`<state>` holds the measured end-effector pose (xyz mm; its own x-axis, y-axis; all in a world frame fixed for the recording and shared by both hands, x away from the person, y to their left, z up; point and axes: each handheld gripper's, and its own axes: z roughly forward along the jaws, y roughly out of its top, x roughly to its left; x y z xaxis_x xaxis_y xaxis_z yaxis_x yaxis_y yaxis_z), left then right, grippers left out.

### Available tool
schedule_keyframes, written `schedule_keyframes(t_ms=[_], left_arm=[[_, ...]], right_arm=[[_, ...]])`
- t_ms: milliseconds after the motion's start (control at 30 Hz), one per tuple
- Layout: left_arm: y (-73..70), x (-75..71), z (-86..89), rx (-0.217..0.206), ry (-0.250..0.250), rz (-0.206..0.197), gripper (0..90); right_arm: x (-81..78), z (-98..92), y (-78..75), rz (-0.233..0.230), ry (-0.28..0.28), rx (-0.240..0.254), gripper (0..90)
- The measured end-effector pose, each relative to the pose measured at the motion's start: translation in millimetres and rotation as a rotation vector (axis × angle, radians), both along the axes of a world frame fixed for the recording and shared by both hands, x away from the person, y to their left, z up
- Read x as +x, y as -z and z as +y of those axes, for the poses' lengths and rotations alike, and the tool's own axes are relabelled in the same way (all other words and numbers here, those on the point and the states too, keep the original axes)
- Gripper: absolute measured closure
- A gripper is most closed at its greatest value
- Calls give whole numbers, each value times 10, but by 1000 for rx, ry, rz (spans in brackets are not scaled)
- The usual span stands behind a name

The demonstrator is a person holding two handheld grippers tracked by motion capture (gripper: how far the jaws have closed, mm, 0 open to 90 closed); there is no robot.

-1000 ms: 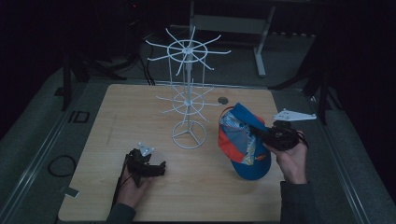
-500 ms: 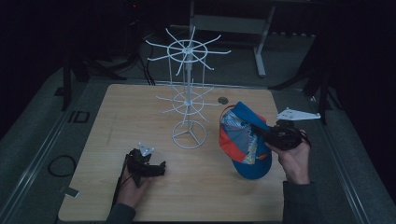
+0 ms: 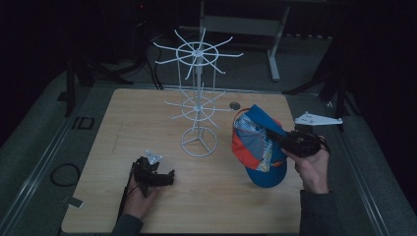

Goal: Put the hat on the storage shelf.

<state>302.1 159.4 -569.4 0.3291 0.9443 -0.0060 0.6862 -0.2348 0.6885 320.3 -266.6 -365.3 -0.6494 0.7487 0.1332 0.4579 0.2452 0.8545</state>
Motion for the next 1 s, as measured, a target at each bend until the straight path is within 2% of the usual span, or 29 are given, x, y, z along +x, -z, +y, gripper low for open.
schedule_keyframes(t_ms=[567, 1000], left_arm=[[-1, 0, 0, -1, 0, 1, 14], [-1, 1, 1, 1, 2, 0, 14]], right_arm=[[-1, 21, -48, -18, -5, 42, 869], [-32, 25, -126, -44, -20, 44, 869]])
